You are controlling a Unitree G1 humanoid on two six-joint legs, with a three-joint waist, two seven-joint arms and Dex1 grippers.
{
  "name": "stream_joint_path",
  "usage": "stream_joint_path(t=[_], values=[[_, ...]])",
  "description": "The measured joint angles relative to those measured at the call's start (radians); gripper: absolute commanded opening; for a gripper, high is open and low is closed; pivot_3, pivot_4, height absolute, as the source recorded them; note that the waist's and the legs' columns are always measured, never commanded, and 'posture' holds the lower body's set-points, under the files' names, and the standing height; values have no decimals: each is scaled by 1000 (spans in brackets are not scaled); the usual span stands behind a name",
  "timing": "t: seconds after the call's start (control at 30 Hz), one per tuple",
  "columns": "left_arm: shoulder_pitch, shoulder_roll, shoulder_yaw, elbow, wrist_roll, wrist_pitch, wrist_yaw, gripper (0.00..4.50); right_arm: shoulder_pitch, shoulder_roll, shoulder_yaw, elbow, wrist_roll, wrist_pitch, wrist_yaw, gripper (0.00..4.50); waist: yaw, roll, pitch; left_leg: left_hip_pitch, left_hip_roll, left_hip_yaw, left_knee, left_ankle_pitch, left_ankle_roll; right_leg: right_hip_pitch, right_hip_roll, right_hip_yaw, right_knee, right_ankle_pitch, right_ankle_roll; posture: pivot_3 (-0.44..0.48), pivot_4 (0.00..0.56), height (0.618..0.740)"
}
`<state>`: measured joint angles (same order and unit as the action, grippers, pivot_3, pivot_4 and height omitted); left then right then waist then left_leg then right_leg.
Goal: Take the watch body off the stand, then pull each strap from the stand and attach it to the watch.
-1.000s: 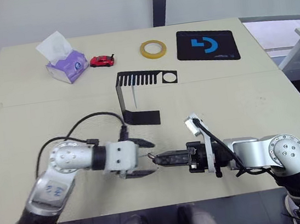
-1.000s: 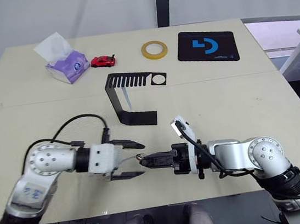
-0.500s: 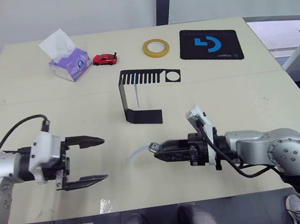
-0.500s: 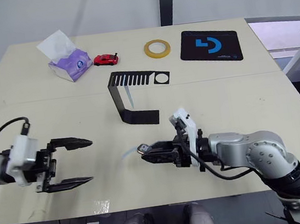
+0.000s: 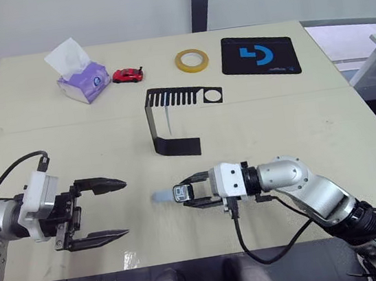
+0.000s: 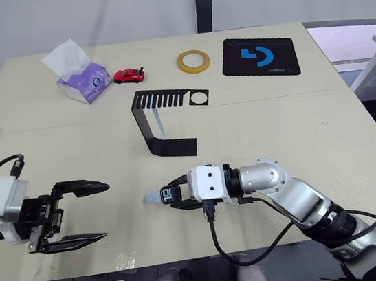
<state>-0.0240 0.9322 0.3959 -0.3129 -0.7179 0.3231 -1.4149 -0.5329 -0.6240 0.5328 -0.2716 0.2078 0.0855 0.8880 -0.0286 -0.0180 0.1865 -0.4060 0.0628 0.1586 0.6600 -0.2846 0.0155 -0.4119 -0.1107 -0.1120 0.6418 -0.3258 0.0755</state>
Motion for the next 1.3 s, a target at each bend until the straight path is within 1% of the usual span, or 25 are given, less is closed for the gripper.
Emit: stream_joint_path(t=[0.17, 0.47, 0.5, 0.57, 0.63, 0.73, 0.83, 0.9, 1.0, 1.1, 1.3], values=[[7, 0, 6, -1, 1, -24, -4, 4500, -3, 43, -8, 37, -77, -85, 12, 1572, 0, 0, 0, 0, 0, 1, 1, 0, 0, 0, 0, 1, 1, 0, 0, 0, 150, 740], [9, -7, 5, -2, 4, -43, 6, 4500, 13, 69, -39, 37, -107, -83, 33, 1572, 0, 0, 0, 0, 0, 1, 2, 0, 0, 0, 0, 2, 2, 0, 0, 0, 150, 740], [9, -7, 5, -2, 5, -43, 6, 4500, 17, 78, -43, 36, -98, -64, 34, 1572, 0, 0, 0, 0, 0, 1, 2, 0, 0, 0, 0, 2, 2, 0, 0, 0, 150, 740], [9, -7, 5, 0, 9, -43, 9, 4500, 29, 137, -73, 20, -9, 50, 32, 1572, 0, 0, 0, 0, 1, 1, 2, 0, 0, 0, 0, 2, 3, 0, 0, 0, 150, 740], [9, -7, 5, 4, 12, -42, 13, 4500, 12, 195, -82, 13, 53, 154, 26, 1572, -5, 0, 0, 1, 1, 1, 2, 0, 0, 0, 0, 2, 4, 0, 0, 0, 150, 740], [10, -7, 6, 8, 13, -41, 14, 4500, -47, 233, -80, 30, 64, 204, 36, 1572, -3, 0, 0, 1, 1, 1, 2, 0, 0, 0, 0, 2, 4, 0, 0, 0, 150, 740], [25, -6, 11, 9, 13, -40, 13, 4500, -64, 217, -26, 63, 1, 212, 66, 1572, -1, 0, 0, 1, 0, 1, 2, -1, 0, 0, 0, 2, 4, 0, 0, 0, 150, 740], [40, -6, 17, 9, 13, -39, 9, 4500, -37, 190, 18, 83, -47, 210, 87, 1572, 1, -1, 0, 1, 0, 1, 3, -1, 1, 0, -1, 2, 3, 0, 0, 0, 150, 740], [57, -6, 27, 9, 13, -38, 12, 4500, 16, 150, 43, 89, -95, 184, 104, 1572, -1, -1, 0, 1, 0, 2, 3, -1, 1, 0, -1, 2, 3, 0, 0, 0, 150, 740], [68, -6, 29, 7, 13, -38, 18, 4500, 37, 122, 45, 96, -130, 162, 106, 1572, -2, -1, 0, 1, 0, 2, 3, -1, 0, 0, -1, 2, 4, 0, 0, 0, 150, 740], [72, -6, 29, 6, 13, -38, 28, 4500, 94, 112, 21, 73, -136, 179, 106, 1572, -2, -1, -1, 1, 1, 2, 3, -1, 0, 0, 0, 2, 3, 0, -1, 0, 150, 740]])
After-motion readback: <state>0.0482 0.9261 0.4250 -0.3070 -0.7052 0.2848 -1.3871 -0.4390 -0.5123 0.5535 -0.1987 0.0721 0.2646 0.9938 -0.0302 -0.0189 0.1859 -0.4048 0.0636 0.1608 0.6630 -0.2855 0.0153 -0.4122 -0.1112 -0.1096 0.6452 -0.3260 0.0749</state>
